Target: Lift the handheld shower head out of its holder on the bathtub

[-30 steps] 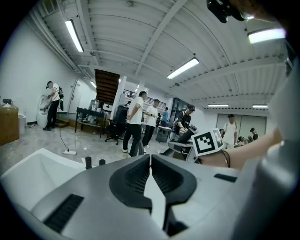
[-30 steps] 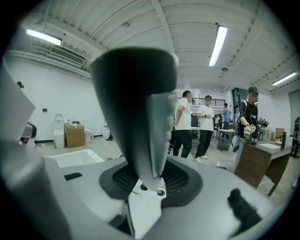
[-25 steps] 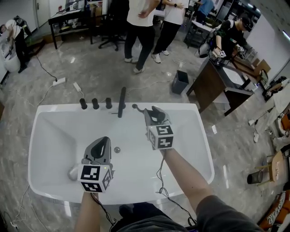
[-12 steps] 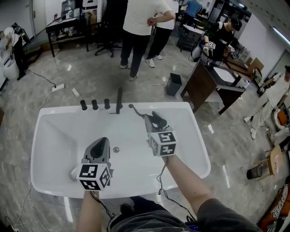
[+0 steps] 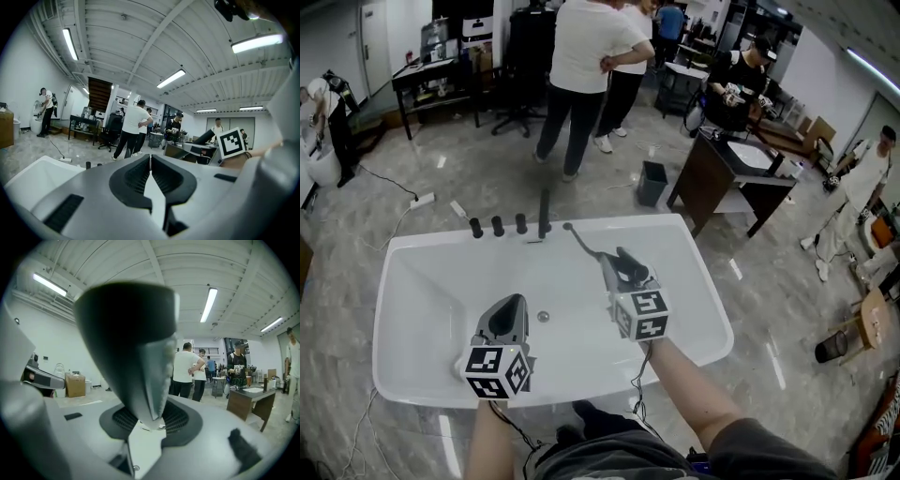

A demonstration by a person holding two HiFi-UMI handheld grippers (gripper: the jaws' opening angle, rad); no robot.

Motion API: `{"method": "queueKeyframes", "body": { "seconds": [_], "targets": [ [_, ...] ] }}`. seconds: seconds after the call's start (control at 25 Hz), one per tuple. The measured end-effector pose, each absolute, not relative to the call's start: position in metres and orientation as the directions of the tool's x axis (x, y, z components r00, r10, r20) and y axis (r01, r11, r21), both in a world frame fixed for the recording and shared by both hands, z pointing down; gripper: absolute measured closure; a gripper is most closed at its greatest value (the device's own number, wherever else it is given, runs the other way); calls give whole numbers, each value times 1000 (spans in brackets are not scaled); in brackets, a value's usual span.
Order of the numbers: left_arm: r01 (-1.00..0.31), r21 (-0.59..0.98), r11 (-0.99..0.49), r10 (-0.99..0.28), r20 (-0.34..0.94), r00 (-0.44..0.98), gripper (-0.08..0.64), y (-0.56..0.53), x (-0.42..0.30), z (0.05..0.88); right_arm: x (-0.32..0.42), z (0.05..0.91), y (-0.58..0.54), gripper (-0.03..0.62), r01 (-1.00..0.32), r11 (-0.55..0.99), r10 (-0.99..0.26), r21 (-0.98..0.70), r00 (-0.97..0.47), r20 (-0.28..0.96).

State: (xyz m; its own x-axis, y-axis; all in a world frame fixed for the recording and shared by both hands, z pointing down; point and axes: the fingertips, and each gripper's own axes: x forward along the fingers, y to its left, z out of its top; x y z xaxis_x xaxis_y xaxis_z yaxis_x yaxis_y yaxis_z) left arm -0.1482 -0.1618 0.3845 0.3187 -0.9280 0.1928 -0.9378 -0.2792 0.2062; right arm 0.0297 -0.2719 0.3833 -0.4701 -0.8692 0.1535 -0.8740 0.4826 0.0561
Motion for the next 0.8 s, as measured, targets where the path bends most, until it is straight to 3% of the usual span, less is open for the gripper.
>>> {"method": "queueKeyframes", "body": {
  "seconds": [0.8],
  "targets": [
    [-913, 205, -353, -899, 197, 392, 541, -93, -91, 387, 67, 367, -137, 454, -867, 496, -867, 55, -491, 89]
  ]
}}
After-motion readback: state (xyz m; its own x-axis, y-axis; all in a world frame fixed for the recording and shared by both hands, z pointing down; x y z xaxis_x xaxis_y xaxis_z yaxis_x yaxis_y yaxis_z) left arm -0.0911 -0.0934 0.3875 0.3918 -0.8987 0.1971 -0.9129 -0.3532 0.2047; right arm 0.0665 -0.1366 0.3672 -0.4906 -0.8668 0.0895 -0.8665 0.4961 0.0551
